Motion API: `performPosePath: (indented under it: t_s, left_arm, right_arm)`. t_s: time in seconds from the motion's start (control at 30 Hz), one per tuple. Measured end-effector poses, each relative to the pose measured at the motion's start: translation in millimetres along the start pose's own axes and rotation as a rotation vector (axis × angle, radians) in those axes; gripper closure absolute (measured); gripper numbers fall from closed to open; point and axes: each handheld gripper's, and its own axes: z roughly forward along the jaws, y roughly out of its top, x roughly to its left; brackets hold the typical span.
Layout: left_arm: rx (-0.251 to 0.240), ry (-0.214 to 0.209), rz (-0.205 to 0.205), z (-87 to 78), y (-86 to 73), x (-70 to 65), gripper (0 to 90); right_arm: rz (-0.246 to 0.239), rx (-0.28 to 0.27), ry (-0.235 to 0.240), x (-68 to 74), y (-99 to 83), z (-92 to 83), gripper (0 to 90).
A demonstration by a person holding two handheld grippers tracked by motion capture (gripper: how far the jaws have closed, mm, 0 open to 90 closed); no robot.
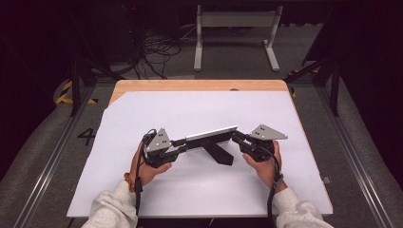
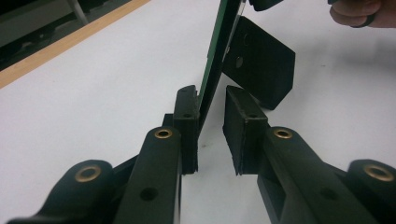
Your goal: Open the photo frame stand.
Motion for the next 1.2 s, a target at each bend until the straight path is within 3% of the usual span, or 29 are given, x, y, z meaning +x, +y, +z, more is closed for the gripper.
performPosePath:
  t_s: [0.5,0.6,0.67,0.93,1.2]
  left_arm:
    - [0.007,-0.016,0.029,-1.0,2.5,-5.6,75.1]
    - [0.0,-0.015,0.033,-1.1,3.5,-6.1,73.7]
    - [-0.001,-0.016,0.033,-1.1,3.6,-6.0,73.7]
    - [-0.002,-0.012,0.042,-2.1,4.7,-6.2,74.0]
    - [-0.006,-0.013,0.039,-3.5,4.7,-6.4,75.0]
  right_arm:
    - [0.016,0.02,-0.014,-0.6,2.3,5.9,79.0]
    - [-0.032,0.038,-0.045,1.7,2.6,4.7,81.9]
    - [-0.035,0.038,-0.054,2.2,2.7,4.0,83.9]
    - [-0.043,0.025,-0.038,4.3,1.9,-4.8,89.9]
    - [-0.049,0.006,-0.019,9.9,5.6,-7.3,89.9]
